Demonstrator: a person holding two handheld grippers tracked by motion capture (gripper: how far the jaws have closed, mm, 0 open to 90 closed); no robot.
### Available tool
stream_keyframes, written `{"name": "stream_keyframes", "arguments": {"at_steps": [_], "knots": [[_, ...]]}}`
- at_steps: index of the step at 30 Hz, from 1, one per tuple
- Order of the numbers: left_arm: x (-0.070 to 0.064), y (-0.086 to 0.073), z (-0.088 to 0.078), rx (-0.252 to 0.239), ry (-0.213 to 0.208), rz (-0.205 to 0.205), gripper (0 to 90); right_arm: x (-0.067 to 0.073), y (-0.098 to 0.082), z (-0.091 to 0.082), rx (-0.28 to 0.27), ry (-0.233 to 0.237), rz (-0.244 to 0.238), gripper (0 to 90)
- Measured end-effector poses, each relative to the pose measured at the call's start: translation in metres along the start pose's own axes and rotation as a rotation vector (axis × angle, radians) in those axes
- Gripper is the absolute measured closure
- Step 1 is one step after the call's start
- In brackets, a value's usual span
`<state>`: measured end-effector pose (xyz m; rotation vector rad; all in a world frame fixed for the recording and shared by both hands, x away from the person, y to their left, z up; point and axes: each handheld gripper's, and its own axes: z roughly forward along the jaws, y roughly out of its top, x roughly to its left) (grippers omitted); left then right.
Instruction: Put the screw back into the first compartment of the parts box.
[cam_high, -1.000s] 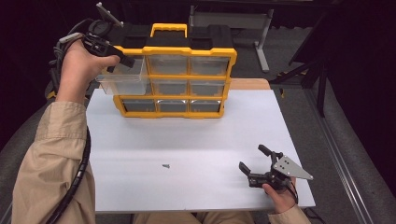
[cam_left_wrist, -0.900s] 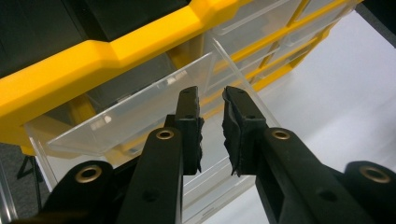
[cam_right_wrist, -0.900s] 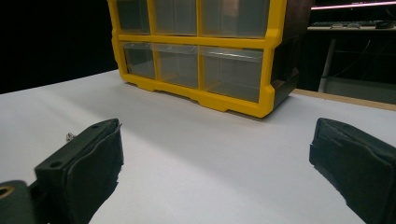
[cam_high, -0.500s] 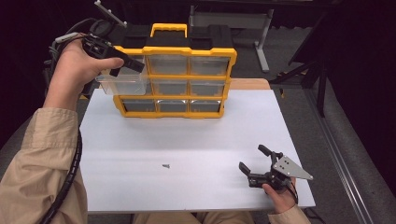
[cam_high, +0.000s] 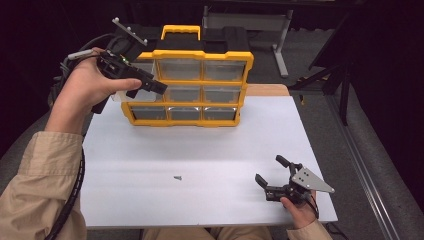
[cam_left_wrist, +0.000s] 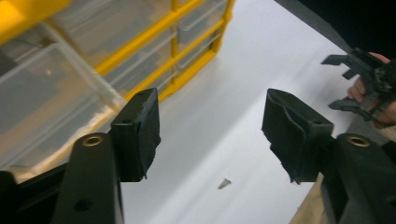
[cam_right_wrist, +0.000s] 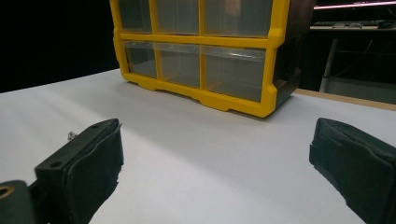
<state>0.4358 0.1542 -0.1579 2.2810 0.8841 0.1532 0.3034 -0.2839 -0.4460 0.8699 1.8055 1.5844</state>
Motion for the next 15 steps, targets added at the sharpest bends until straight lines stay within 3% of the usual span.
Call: {"name": "stream_keyframes", "arguments": {"at_steps": [6, 15], "knots": [[-0.012, -0.01, 0.014, -0.003, -0.024, 0.042, 23.8, 0.001, 0.0, 0.0, 0.001, 0.003, -0.001, 3.2], [-0.024, -0.023, 0.031, -0.005, -0.04, 0.081, 19.0, 0.001, 0.0, 0.0, 0.003, 0.005, -0.003, 3.2]]}}
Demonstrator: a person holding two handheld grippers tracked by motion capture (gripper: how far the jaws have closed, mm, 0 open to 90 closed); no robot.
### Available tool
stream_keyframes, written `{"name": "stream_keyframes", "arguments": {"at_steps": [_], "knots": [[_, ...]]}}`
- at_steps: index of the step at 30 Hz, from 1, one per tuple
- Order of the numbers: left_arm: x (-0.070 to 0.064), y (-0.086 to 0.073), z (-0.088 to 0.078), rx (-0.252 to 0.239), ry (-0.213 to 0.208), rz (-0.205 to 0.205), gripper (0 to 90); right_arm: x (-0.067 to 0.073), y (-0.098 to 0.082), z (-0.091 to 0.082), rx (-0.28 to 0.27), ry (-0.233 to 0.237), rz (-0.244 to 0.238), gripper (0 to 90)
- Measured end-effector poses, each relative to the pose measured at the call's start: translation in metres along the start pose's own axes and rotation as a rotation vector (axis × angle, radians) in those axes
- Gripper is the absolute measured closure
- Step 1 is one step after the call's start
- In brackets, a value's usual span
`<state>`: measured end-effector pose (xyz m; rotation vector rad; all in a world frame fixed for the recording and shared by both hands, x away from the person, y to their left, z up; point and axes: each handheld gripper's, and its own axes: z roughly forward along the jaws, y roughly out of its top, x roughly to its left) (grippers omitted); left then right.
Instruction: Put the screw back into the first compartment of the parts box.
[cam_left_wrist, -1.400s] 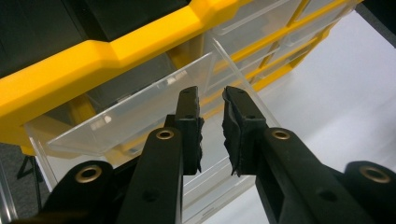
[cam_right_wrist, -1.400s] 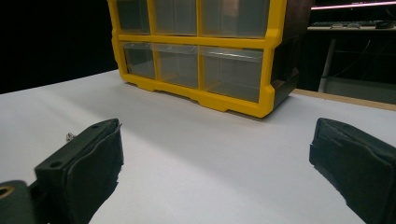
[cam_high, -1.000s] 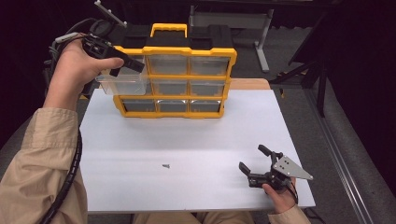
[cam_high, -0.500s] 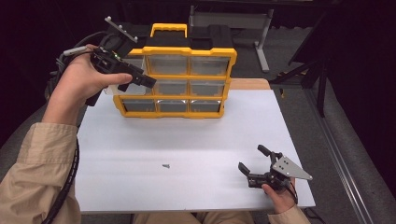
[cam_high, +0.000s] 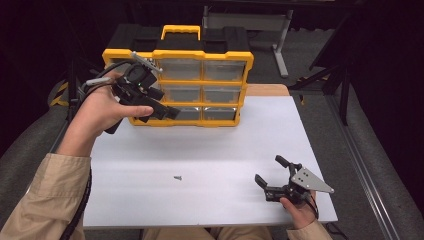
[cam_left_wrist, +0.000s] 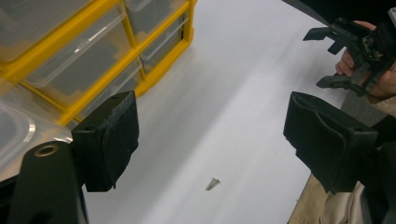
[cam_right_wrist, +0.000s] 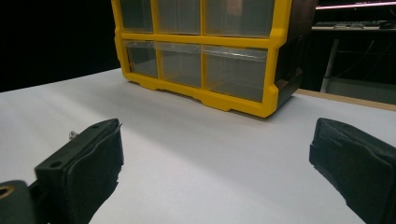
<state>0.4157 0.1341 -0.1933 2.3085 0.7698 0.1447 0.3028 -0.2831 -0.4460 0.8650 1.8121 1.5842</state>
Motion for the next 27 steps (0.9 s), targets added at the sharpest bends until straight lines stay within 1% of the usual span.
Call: {"name": "stream_keyframes", "arguments": {"at_steps": [2, 4, 6, 8, 10, 14, 15, 16, 20, 21, 22, 23, 27], "knots": [[-0.002, -0.005, 0.005, 0.004, 0.006, 0.009, 18.8, 0.0, 0.0, 0.0, 0.001, -0.002, -0.006, 3.2], [-0.003, -0.011, 0.011, 0.003, -0.007, 0.009, 18.3, 0.0, 0.0, 0.0, 0.002, 0.0, -0.005, 3.2], [-0.004, -0.017, 0.016, 0.009, -0.002, 0.014, 17.8, 0.0, 0.0, 0.0, 0.002, -0.001, -0.005, 3.2], [-0.004, -0.023, 0.022, 0.003, -0.01, 0.008, 16.3, 0.0, 0.0, 0.0, 0.0, -0.002, -0.005, 3.2], [-0.003, -0.029, 0.028, 0.005, -0.008, 0.011, 15.4, 0.0, 0.0, 0.0, 0.001, 0.0, 0.002, 3.2], [-0.004, -0.04, 0.039, 0.018, 0.011, 0.016, 13.2, 0.0, 0.0, 0.0, 0.003, -0.001, -0.003, 3.2], [-0.004, -0.043, 0.042, 0.02, 0.01, 0.019, 12.5, 0.0, 0.0, 0.0, 0.002, 0.0, -0.002, 3.2], [-0.004, -0.047, 0.046, 0.028, 0.001, 0.013, 12.0, 0.0, 0.0, 0.0, 0.002, 0.0, -0.001, 3.2], [-0.003, -0.058, 0.059, 0.042, 0.014, 0.015, 9.8, 0.0, 0.0, 0.0, 0.001, -0.001, -0.002, 3.2], [-0.003, -0.058, 0.059, 0.042, 0.014, 0.015, 9.6, 0.0, 0.0, 0.0, 0.003, -0.001, -0.003, 3.2], [-0.003, -0.064, 0.066, 0.042, 0.007, 0.015, 9.3, 0.0, 0.0, 0.0, 0.003, -0.001, -0.004, 3.2], [-0.003, -0.064, 0.066, 0.042, 0.007, 0.015, 8.8, 0.0, 0.0, 0.0, 0.003, -0.001, -0.004, 3.2], [-0.004, -0.078, 0.081, 0.054, -0.008, 0.013, 6.6, 0.0, 0.0, 0.0, 0.003, -0.002, 0.001, 3.2]]}}
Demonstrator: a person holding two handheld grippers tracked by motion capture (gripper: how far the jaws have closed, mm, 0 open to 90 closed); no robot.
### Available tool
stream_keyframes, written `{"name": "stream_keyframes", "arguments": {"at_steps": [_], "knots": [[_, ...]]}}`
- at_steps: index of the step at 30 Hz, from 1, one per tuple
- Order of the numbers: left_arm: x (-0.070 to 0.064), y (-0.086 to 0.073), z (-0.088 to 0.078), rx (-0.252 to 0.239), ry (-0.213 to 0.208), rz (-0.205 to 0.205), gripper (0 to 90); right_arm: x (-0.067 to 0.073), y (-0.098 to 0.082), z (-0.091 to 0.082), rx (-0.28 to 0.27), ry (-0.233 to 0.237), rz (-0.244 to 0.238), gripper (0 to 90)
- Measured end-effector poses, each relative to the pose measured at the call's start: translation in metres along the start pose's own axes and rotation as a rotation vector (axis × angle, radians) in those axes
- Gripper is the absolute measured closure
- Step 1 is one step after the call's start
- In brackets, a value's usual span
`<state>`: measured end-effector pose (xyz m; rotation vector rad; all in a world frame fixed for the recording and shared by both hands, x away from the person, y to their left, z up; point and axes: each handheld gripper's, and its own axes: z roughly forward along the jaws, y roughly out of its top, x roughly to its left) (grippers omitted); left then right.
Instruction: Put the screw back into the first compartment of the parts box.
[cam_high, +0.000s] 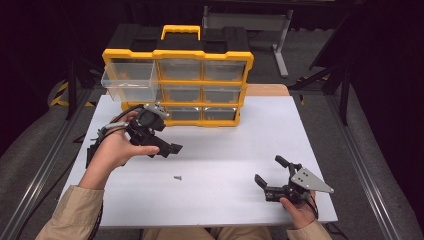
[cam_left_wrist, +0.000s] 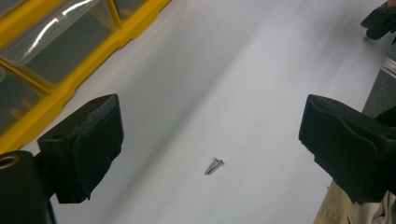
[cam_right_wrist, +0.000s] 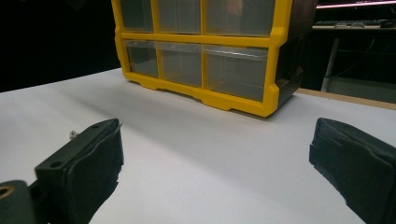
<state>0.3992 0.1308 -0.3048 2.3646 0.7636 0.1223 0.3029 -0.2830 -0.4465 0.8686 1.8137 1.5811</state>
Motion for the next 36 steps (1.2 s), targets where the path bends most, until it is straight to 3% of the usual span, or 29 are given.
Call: {"name": "stream_keyframes", "arguments": {"at_steps": [9, 19, 23, 28, 33, 36], "knots": [[0.001, -0.018, 0.018, 0.011, 0.027, -0.013, 7.5, 0.0, 0.0, 0.0, 0.0, -0.001, -0.005, 3.2], [0.001, -0.042, 0.045, -0.009, 0.003, -0.03, 15.5, 0.0, 0.0, 0.0, 0.0, -0.001, -0.001, 3.2], [0.003, -0.051, 0.055, -0.009, 0.014, -0.041, 19.0, 0.0, 0.0, 0.0, -0.001, 0.0, -0.007, 3.2], [0.006, -0.063, 0.065, -0.022, 0.025, -0.073, 31.7, 0.0, 0.0, 0.0, 0.0, -0.001, -0.001, 3.2], [0.007, -0.073, 0.072, -0.013, 0.018, -0.075, 40.1, 0.0, 0.0, 0.0, -0.004, -0.001, -0.002, 3.2], [0.006, -0.079, 0.078, -0.006, 0.017, -0.067, 49.6, 0.0, 0.0, 0.0, 0.001, 0.001, -0.001, 3.2]]}}
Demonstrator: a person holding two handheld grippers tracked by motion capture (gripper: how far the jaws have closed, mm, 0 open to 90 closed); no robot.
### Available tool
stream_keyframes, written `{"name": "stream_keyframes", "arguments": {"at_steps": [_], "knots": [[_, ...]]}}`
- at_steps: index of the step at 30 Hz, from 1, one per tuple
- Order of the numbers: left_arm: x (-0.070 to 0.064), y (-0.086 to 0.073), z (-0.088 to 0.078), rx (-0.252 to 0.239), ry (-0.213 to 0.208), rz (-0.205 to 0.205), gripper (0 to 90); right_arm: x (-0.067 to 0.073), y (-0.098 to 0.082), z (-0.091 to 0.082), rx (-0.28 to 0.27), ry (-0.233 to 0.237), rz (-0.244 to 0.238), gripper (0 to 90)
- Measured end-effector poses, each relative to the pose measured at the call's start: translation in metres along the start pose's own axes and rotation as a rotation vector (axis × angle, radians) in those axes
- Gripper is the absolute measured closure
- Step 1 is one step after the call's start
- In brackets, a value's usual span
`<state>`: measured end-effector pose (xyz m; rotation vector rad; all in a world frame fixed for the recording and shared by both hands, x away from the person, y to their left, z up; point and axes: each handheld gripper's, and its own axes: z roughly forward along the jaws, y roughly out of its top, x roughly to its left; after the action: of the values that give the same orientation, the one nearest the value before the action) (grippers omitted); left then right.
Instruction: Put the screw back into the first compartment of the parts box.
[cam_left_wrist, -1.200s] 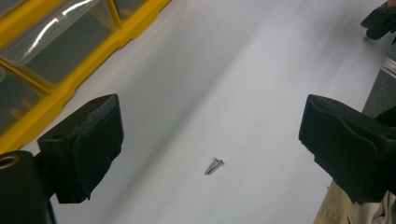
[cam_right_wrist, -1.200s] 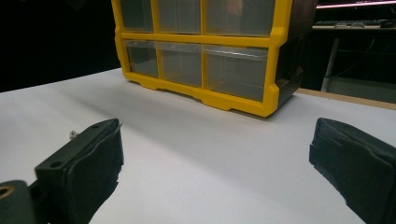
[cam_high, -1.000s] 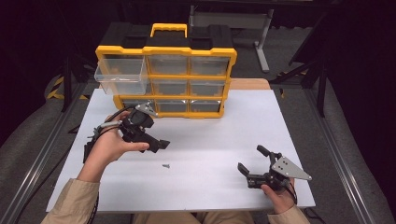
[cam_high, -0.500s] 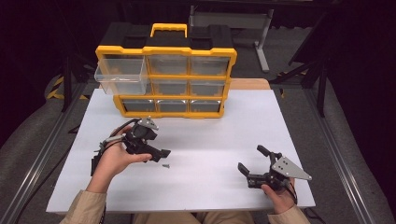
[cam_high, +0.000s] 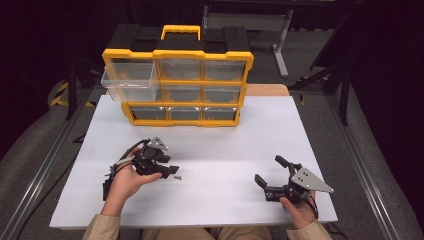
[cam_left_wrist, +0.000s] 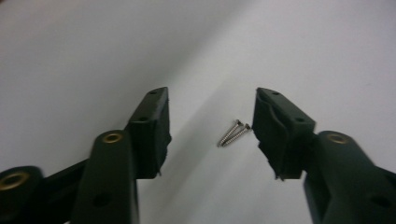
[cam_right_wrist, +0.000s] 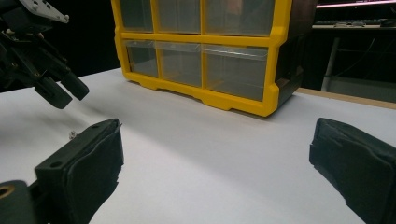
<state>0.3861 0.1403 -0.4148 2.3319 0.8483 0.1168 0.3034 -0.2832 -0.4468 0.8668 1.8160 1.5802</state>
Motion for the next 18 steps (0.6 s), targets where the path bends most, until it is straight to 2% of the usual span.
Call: {"name": "stream_keyframes", "arguments": {"at_steps": [7, 11, 13, 18], "knots": [[-0.004, -0.008, 0.016, 0.003, -0.021, 0.014, 57.8, 0.001, 0.0, 0.0, 0.002, -0.001, -0.001, 3.2], [-0.003, -0.008, 0.022, 0.019, -0.012, 0.03, 60.7, 0.001, 0.0, 0.0, 0.001, -0.001, -0.001, 3.2], [-0.003, -0.008, 0.024, 0.019, -0.024, 0.03, 62.7, 0.0, 0.0, 0.0, 0.0, -0.001, -0.002, 3.2], [-0.003, -0.01, 0.026, 0.03, -0.019, 0.016, 65.4, 0.0, 0.0, 0.0, 0.003, 0.0, -0.003, 3.2]]}}
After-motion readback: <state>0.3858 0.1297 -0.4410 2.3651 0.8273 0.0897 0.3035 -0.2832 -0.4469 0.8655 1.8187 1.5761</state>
